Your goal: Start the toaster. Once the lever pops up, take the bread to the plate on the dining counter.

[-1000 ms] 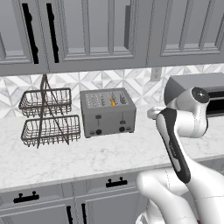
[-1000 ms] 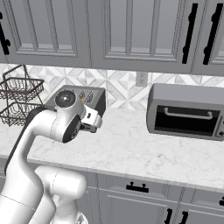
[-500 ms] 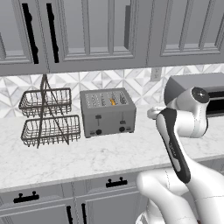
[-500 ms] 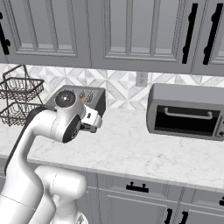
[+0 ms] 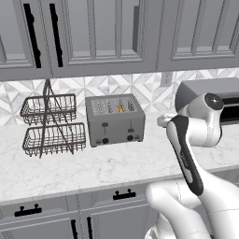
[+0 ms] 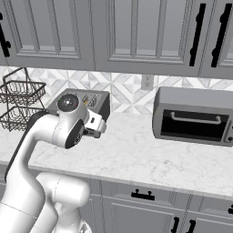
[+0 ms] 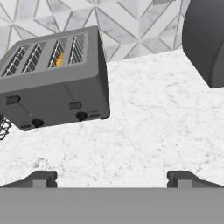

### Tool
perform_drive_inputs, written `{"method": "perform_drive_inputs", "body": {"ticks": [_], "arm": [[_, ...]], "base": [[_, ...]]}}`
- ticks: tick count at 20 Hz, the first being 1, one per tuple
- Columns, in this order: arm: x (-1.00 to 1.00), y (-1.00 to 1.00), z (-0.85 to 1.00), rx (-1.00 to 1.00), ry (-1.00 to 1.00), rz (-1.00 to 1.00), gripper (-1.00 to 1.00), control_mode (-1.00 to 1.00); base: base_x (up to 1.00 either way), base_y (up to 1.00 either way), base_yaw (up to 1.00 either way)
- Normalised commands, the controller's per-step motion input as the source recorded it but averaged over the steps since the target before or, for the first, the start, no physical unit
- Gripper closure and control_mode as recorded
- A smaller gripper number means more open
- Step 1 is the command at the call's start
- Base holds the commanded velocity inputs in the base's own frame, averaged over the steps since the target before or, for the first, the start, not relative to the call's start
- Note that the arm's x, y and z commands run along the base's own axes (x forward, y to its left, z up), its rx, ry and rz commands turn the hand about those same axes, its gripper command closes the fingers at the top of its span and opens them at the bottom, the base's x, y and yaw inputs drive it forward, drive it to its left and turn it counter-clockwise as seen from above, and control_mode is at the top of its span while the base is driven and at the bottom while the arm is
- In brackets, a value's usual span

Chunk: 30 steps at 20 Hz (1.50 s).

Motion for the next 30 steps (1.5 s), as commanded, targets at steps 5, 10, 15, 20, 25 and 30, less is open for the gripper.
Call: {"method": "perform_drive_inputs", "body": {"ticks": [5, 10, 15, 20, 25, 30], "arm": [[0.00, 0.00, 0.00, 0.00, 0.00, 0.00, -1.00, -1.00], [0.00, 0.00, 0.00, 0.00, 0.00, 0.00, -1.00, -1.00], [0.00, 0.00, 0.00, 0.00, 0.00, 0.00, -1.00, -1.00], [0.00, 0.00, 0.00, 0.00, 0.00, 0.00, -1.00, -1.00], [0.00, 0.00, 0.00, 0.00, 0.00, 0.00, -1.00, -1.00], [0.00, 0.00, 0.00, 0.00, 0.00, 0.00, -1.00, -1.00]], "base": [[0.00, 0.00, 0.00], [0.00, 0.00, 0.00], [0.00, 0.00, 0.00], [0.00, 0.00, 0.00], [0.00, 0.00, 0.00], [0.00, 0.00, 0.00]]}}
